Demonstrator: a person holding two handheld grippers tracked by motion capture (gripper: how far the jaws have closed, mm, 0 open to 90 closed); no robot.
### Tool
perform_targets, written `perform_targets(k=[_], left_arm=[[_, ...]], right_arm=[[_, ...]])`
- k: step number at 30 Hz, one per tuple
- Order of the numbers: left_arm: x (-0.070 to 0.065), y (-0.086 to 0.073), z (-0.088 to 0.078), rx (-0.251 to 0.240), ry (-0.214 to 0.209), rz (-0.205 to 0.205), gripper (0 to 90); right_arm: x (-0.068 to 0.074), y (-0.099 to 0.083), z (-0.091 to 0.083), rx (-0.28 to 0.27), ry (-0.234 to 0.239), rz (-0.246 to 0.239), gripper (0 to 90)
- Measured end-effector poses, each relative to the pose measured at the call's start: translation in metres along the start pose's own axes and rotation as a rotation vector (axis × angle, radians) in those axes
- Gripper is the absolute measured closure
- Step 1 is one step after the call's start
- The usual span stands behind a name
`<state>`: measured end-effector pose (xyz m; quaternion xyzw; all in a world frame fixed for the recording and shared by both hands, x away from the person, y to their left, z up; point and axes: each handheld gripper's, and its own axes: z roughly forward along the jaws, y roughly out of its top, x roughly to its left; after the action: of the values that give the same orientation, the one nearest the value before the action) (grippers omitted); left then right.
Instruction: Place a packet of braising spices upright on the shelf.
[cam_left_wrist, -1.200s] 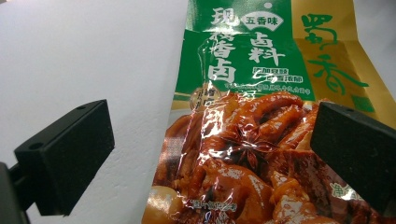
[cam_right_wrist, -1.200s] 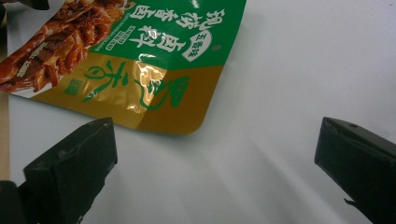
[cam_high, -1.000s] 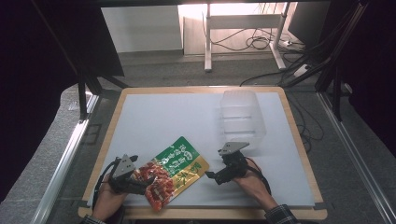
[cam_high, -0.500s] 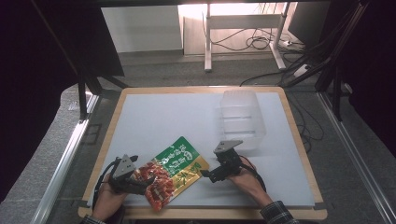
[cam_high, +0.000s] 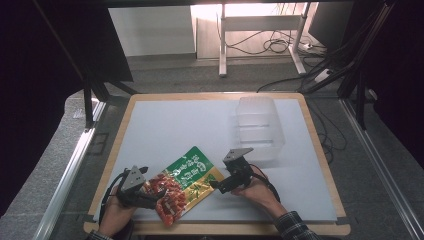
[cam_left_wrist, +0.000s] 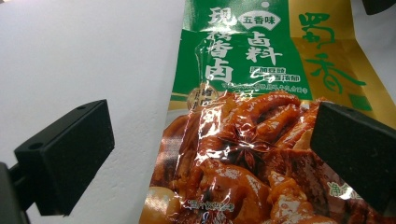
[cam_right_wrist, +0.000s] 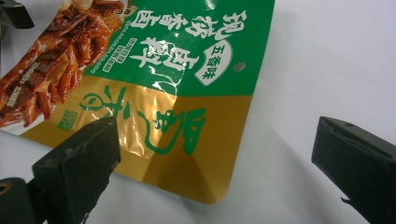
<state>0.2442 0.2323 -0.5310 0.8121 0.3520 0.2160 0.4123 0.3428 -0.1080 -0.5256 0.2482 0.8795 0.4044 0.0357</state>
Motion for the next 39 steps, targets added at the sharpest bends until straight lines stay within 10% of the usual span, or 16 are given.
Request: perform_targets(k=[25,39], left_arm=[[0.0,0.0,0.0,0.001,-0.001,0.005,0.0],[0.0,0.0,0.0,0.003,-0.004,0.002,0.0]], right_arm=[[0.005,0.019,0.026,0.096,0.092,-0.008,35.9],[0.001,0.033,0.031,0.106,0.049,-0.024,58.1]])
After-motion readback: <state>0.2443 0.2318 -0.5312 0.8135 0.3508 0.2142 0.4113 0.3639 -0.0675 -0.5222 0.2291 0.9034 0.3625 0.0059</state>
